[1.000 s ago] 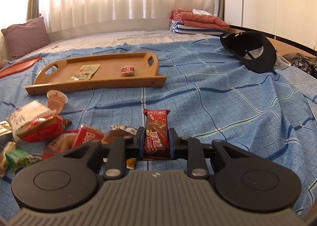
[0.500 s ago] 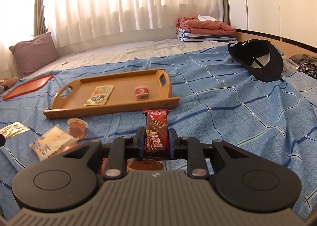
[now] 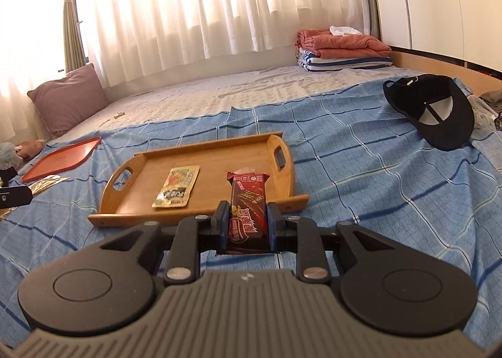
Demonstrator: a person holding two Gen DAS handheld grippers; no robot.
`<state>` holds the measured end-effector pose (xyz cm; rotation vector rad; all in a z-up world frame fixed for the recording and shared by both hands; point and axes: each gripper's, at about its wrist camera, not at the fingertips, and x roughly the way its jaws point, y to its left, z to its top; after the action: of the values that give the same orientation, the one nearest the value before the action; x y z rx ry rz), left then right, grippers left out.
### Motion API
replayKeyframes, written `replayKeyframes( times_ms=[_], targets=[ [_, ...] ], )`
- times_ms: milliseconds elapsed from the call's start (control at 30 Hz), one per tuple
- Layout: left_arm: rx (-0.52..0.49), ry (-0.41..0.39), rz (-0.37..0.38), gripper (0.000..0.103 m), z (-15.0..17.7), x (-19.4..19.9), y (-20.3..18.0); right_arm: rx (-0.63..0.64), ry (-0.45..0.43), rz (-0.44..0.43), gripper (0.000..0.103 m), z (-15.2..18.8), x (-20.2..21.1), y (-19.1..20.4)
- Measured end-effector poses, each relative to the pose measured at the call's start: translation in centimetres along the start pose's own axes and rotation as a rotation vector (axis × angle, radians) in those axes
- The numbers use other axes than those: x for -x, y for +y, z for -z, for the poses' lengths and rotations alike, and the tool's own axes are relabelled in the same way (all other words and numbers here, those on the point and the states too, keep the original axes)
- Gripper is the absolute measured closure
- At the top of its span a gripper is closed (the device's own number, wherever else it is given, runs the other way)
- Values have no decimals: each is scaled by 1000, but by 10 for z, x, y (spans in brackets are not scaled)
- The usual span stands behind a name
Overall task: Organize snacks
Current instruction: 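Carry both snacks onto the wooden tray beside the earlier items and release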
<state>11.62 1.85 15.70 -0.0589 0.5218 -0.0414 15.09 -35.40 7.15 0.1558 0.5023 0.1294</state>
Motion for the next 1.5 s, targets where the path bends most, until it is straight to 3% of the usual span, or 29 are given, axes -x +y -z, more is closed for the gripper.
replayKeyframes(
  times_ms=[233, 533, 1067, 1233, 1500],
  targets=[
    [48, 27, 4, 43, -30, -51, 2, -43, 50, -15, 74, -31, -36, -11],
    [111, 25, 13, 43, -45, -125, 3, -70, 95, -20, 74, -54, -89, -21],
    [108, 104, -58, 43, -25, -230, 9, 35, 206, -10, 74, -48, -185, -14],
    [101, 116, -69, 43, -15, -251, 9, 109, 242, 14, 74, -44, -210, -12],
    [86, 131, -86, 43, -8, -268, 8, 113, 268, 13, 74, -37, -230, -15]
  ],
)
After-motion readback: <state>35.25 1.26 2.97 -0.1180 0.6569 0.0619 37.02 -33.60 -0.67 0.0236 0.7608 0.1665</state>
